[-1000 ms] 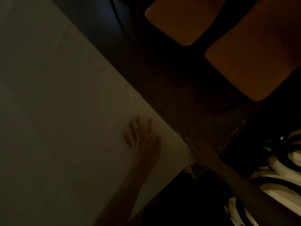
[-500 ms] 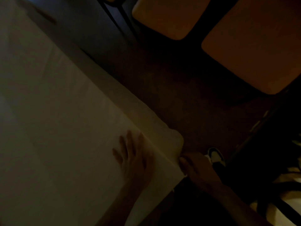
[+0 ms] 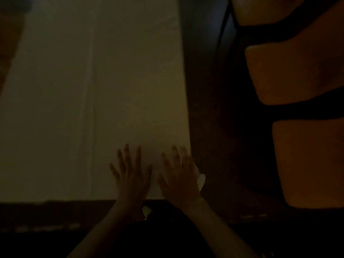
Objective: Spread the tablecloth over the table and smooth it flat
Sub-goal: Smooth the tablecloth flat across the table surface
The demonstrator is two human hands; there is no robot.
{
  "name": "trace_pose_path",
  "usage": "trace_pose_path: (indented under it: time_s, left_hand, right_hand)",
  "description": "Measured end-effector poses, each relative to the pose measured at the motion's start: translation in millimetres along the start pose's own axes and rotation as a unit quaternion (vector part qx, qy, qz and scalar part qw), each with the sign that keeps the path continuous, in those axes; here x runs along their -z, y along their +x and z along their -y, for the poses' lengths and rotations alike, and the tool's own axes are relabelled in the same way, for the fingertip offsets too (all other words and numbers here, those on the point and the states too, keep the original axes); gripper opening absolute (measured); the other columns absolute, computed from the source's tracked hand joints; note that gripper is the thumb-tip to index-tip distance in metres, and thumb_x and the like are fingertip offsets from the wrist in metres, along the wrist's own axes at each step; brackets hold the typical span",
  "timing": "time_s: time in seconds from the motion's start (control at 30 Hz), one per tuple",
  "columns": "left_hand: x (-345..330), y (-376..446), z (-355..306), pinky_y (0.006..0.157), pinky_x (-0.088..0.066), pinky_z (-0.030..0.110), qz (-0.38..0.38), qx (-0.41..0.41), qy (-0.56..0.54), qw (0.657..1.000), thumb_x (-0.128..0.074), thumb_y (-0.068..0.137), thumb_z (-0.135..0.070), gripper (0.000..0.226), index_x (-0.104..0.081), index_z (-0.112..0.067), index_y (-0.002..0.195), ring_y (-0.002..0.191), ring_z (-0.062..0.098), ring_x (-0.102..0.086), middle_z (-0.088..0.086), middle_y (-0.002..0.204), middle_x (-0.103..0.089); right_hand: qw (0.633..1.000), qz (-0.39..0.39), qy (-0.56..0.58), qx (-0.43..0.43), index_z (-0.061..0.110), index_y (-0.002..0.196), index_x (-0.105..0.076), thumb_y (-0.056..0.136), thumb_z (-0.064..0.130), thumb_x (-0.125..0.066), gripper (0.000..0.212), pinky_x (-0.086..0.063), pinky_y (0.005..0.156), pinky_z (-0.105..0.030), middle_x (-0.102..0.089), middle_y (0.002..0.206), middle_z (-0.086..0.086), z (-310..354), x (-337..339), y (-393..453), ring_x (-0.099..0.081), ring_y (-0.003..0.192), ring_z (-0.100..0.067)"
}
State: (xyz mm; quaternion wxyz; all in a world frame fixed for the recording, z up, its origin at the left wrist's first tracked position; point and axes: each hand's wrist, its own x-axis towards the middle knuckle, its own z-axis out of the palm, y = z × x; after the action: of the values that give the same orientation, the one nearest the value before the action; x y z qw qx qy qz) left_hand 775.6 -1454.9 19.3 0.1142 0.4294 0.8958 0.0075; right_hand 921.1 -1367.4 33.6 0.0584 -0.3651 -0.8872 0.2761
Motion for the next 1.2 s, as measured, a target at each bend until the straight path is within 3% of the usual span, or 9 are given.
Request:
trace_pose_path:
  time_s: [0.17, 0.33, 0.43, 0.53, 0.63, 0.73, 0.93, 1.07, 1.2]
  left_hand:
    - [20.2, -44.8, 80.5, 0.114, -0.014, 0.069, -0.01, 0.131, -0.062, 0.989, -0.029, 0.095, -0.06, 0.073, -0.016, -0.027, 0.158, 0.152, 0.036, 0.0, 0.008, 0.167, -0.004]
    - [21.1, -60.6, 130.4, 0.117, -0.009, 0.066, -0.053, 0.182, -0.127, 0.974, -0.022, 0.097, -0.059, 0.069, -0.009, -0.031, 0.159, 0.153, 0.031, 0.008, 0.004, 0.167, 0.002]
    - [17.0, -72.2, 150.3, 0.119, 0.0, 0.063, -0.081, 0.246, -0.203, 0.944, -0.02, 0.097, -0.061, 0.07, -0.003, -0.033, 0.158, 0.152, 0.028, 0.016, 0.001, 0.167, 0.007]
    - [16.6, -90.3, 160.4, 0.119, -0.003, 0.062, -0.107, 0.267, -0.255, 0.923, -0.021, 0.099, -0.06, 0.067, 0.002, -0.038, 0.157, 0.152, 0.026, 0.016, -0.002, 0.167, 0.01]
    - [4.0, -115.5, 173.0, 0.121, 0.005, 0.054, -0.133, 0.349, -0.341, 0.863, -0.017, 0.1, -0.059, 0.063, 0.005, -0.041, 0.156, 0.151, 0.022, 0.02, -0.005, 0.166, 0.014]
    - [-31.4, -153.5, 187.3, 0.12, 0.007, 0.05, -0.157, 0.462, -0.392, 0.78, -0.018, 0.101, -0.058, 0.063, 0.001, -0.037, 0.157, 0.151, 0.022, 0.018, -0.005, 0.166, 0.011]
    - [-103.7, -200.4, 172.5, 0.122, -0.004, 0.057, -0.183, 0.549, -0.404, 0.708, -0.021, 0.101, -0.058, 0.064, -0.007, -0.033, 0.158, 0.153, 0.025, 0.008, -0.001, 0.167, 0.001]
    - [-102.3, -199.7, 157.5, 0.122, -0.002, 0.056, -0.192, 0.551, -0.396, 0.709, -0.021, 0.101, -0.058, 0.064, -0.006, -0.033, 0.158, 0.152, 0.024, 0.011, -0.001, 0.167, 0.002]
    - [-56.6, -171.1, 168.7, 0.121, 0.002, 0.053, -0.2, 0.487, -0.357, 0.771, -0.019, 0.1, -0.058, 0.065, -0.002, -0.034, 0.158, 0.152, 0.022, 0.016, -0.003, 0.167, 0.009]
  right_hand:
    - [0.984, 0.106, -0.123, 0.076, 0.02, 0.155, -0.029, 0.098, 0.047, -0.036, 0.063, -0.025, 0.113, -0.066, -0.024, 0.161, -0.021, 69.3, -2.2, 26.2, -0.017, 0.147, -0.047]
    - [0.959, 0.111, -0.212, 0.155, 0.021, 0.152, -0.036, 0.098, 0.05, -0.036, 0.061, -0.024, 0.112, -0.063, -0.029, 0.159, -0.019, 139.8, -27.0, 60.2, -0.023, 0.146, -0.045]
    - [0.954, 0.111, -0.238, 0.145, 0.023, 0.152, -0.034, 0.099, 0.053, -0.03, 0.061, -0.02, 0.113, -0.062, -0.028, 0.16, -0.016, 170.2, -46.4, 73.9, -0.02, 0.147, -0.042]
    - [0.956, 0.105, -0.241, 0.132, 0.022, 0.151, -0.036, 0.095, 0.059, -0.019, 0.069, -0.022, 0.115, -0.061, -0.029, 0.16, -0.015, 184.8, -68.9, 83.0, -0.021, 0.146, -0.043]
    - [0.959, 0.082, -0.239, 0.126, 0.02, 0.152, -0.036, 0.092, 0.061, -0.013, 0.075, -0.021, 0.115, -0.058, -0.031, 0.158, -0.018, 194.0, -93.0, 86.7, -0.024, 0.145, -0.044]
    - [0.939, 0.085, -0.258, 0.21, 0.023, 0.154, -0.032, 0.093, 0.059, -0.017, 0.072, -0.024, 0.112, -0.058, -0.026, 0.16, -0.018, 197.5, -119.7, 82.8, -0.023, 0.146, -0.043]
    - [0.928, 0.096, -0.281, 0.227, 0.037, 0.158, -0.005, 0.098, 0.057, -0.015, 0.064, -0.011, 0.118, -0.062, -0.002, 0.167, -0.01, 181.4, -160.3, 74.9, -0.002, 0.153, -0.035]
    - [0.932, 0.106, -0.275, 0.213, 0.035, 0.158, 0.003, 0.101, 0.055, -0.015, 0.064, -0.005, 0.118, -0.064, 0.005, 0.167, -0.011, 178.3, -167.0, 68.0, 0.006, 0.153, -0.034]
    - [0.922, 0.147, -0.265, 0.24, 0.031, 0.158, 0.006, 0.098, 0.058, -0.011, 0.068, -0.001, 0.118, -0.066, 0.011, 0.166, -0.014, 179.7, -161.7, 51.1, 0.012, 0.152, -0.036]
